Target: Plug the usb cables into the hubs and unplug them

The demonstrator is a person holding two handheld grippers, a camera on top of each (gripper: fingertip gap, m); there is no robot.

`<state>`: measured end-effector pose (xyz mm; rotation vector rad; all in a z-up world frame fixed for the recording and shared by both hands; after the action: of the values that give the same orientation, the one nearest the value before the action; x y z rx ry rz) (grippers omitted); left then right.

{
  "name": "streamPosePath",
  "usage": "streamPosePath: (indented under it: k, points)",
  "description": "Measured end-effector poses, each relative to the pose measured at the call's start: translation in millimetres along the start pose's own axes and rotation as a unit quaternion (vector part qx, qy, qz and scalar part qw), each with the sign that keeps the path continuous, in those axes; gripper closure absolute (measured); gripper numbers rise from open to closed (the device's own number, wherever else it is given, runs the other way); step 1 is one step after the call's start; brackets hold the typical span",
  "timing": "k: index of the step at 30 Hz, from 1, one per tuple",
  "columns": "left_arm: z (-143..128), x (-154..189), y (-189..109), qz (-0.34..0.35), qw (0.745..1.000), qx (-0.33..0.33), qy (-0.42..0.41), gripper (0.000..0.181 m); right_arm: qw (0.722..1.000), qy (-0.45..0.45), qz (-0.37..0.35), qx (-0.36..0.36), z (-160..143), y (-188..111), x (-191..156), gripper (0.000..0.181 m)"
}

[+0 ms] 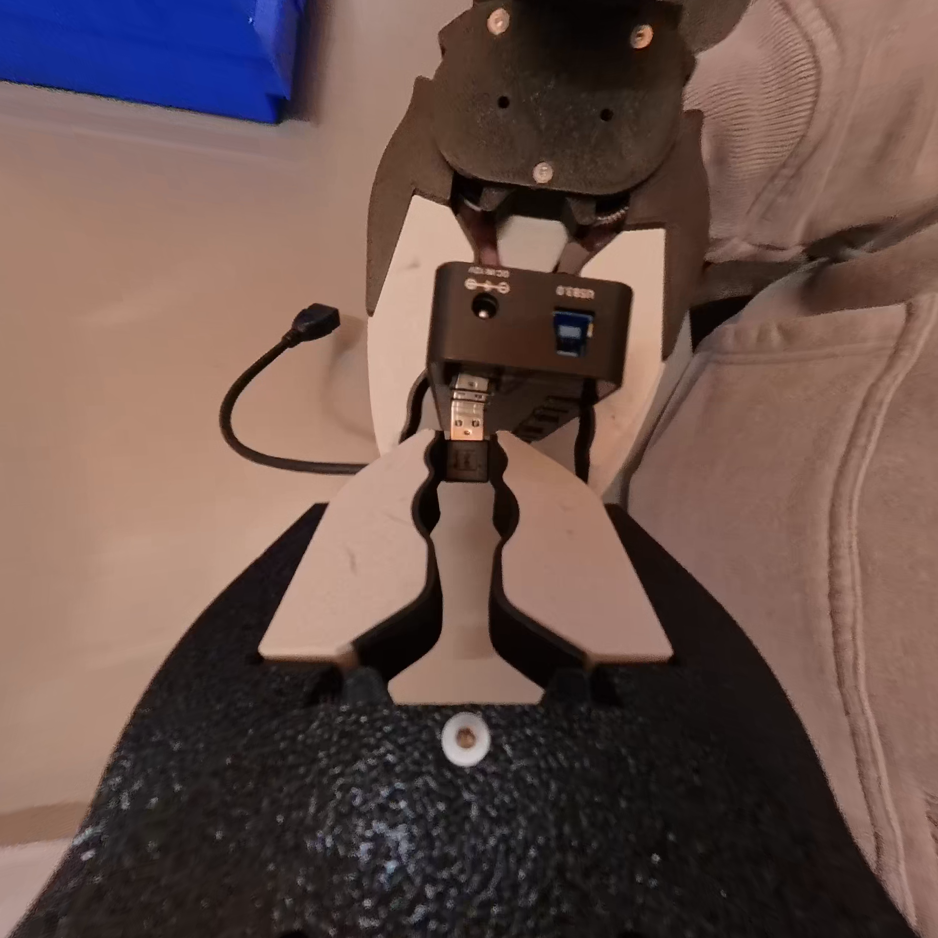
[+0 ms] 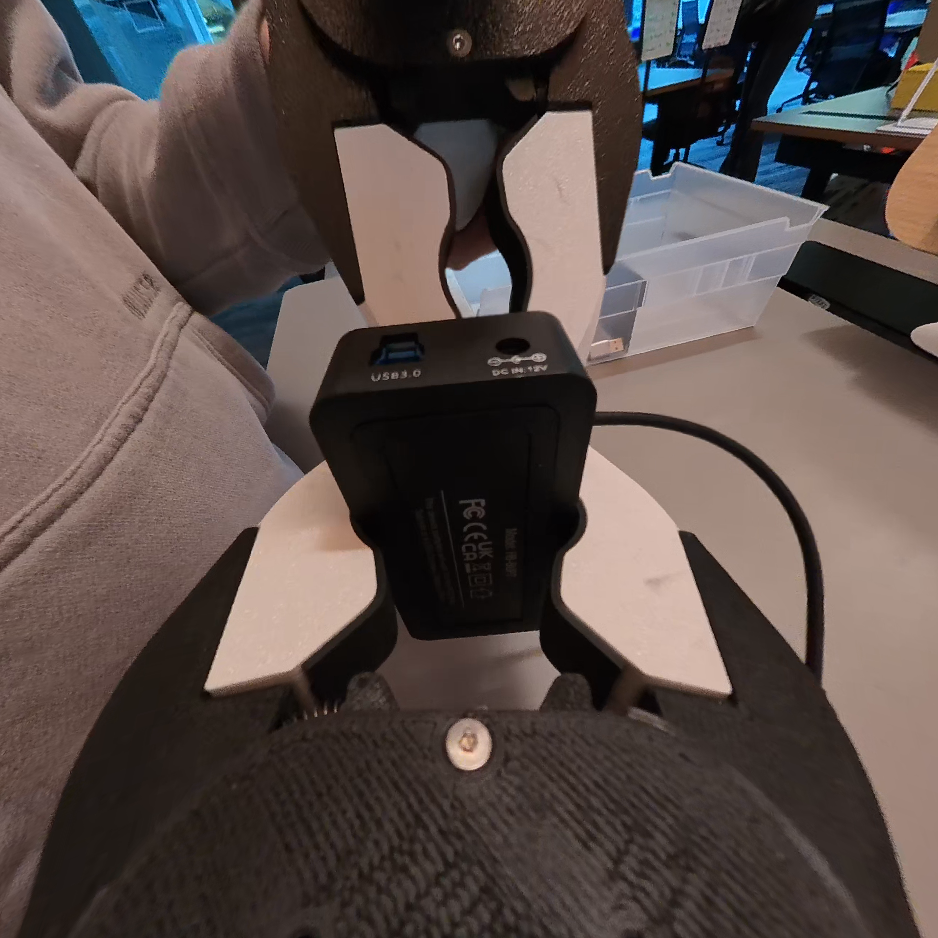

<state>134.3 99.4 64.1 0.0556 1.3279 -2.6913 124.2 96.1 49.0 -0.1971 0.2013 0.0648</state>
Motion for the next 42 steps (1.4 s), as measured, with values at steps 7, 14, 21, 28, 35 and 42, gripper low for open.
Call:
streamPosePath:
  k: [7, 14, 21, 28, 35, 42]
  points:
    - [2.8, -2.6, 0.7, 0.014, 1.0, 0.023, -0.007, 0.165, 1.0, -0.002, -0.004, 0.011, 3.2, 0.0, 1.8, 0.109]
    - [13.1, -32.7, -23.8, 0.09, 0.979, 0.12, -0.135, 0.151, 0.997, -0.014, -0.041, 0.071, 22.2, -12.2, 9.5, 0.11]
    - [-1.3, -29.4, -27.0, -0.154, 0.847, 0.167, -0.48, 0.148, 0.995, -0.05, -0.078, 0.041, 28.8, -18.6, 12.1, 0.11]
    - [-1.6, -19.9, -16.4, -0.26, 0.79, 0.158, -0.532, 0.158, 0.995, -0.067, -0.08, -0.007, 20.2, -7.5, 13.3, 0.109]
    - [-0.6, -19.8, -7.7, -0.267, 0.785, 0.153, -0.538, 0.173, 0.993, -0.069, -0.087, -0.031, 13.0, -5.0, 15.1, 0.109]
    - [0.5, -17.6, -3.1, -0.285, 0.746, 0.169, -0.577, 0.174, 0.994, -0.056, -0.094, 0.005, 14.8, -8.5, 17.0, 0.109]
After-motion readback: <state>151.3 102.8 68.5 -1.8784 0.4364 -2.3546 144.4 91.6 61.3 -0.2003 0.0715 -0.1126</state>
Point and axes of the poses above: each gripper's, where its closed fingertips meet, y out along the fingers, z out of its top, x = y × z across the jaws, the point moved 2 cm from there along -y, back along the fingers, and after that the axes turned 15 degrees about z, right-handed, at the moved point
